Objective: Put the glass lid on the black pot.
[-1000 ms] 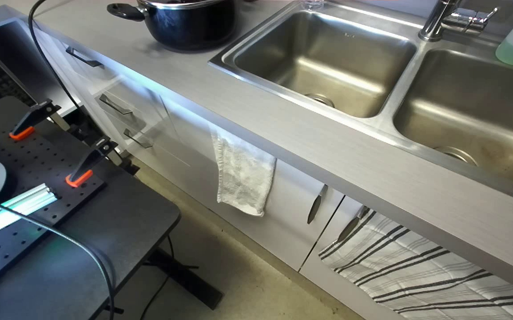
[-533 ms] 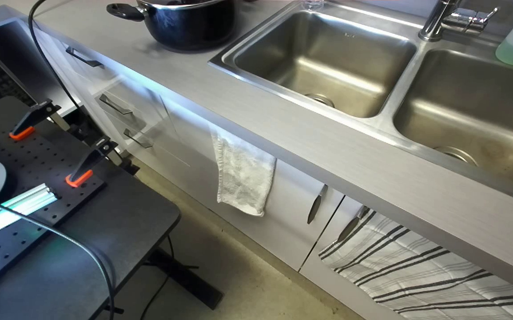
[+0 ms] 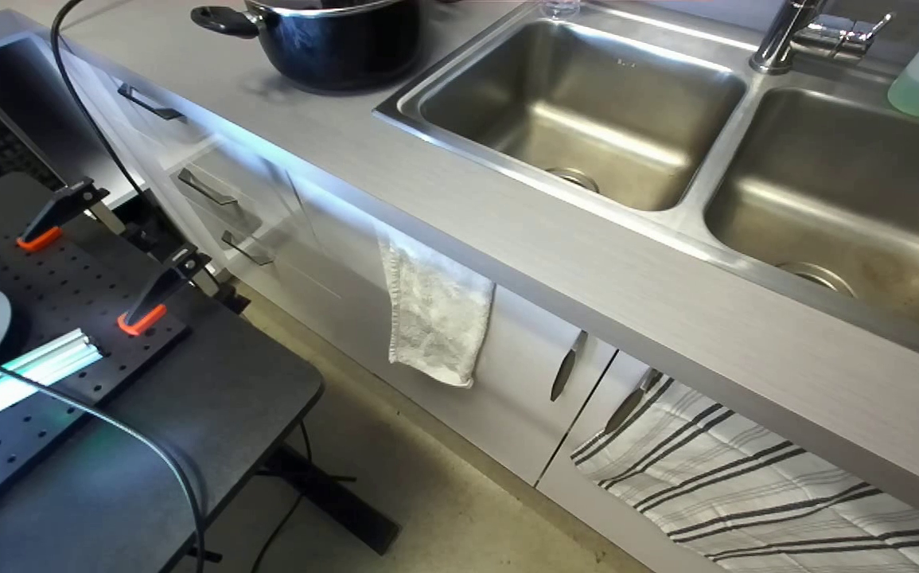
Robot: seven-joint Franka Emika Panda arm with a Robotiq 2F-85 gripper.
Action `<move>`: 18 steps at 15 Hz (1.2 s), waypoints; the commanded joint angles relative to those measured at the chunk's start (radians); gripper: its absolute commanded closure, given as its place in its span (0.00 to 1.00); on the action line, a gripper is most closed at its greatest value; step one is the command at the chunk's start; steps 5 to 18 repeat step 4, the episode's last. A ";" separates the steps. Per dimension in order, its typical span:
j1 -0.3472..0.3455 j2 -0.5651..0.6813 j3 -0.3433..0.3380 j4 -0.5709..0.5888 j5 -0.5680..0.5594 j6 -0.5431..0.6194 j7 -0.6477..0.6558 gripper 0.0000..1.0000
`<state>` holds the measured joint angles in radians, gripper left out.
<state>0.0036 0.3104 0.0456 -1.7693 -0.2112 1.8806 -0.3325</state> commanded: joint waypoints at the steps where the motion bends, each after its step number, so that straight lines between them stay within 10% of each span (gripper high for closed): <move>1: 0.004 -0.157 0.014 -0.198 0.001 0.120 -0.019 0.00; 4: 0.007 -0.264 0.020 -0.355 0.006 0.230 -0.033 0.00; 18: 0.007 -0.264 0.020 -0.355 0.006 0.230 -0.033 0.00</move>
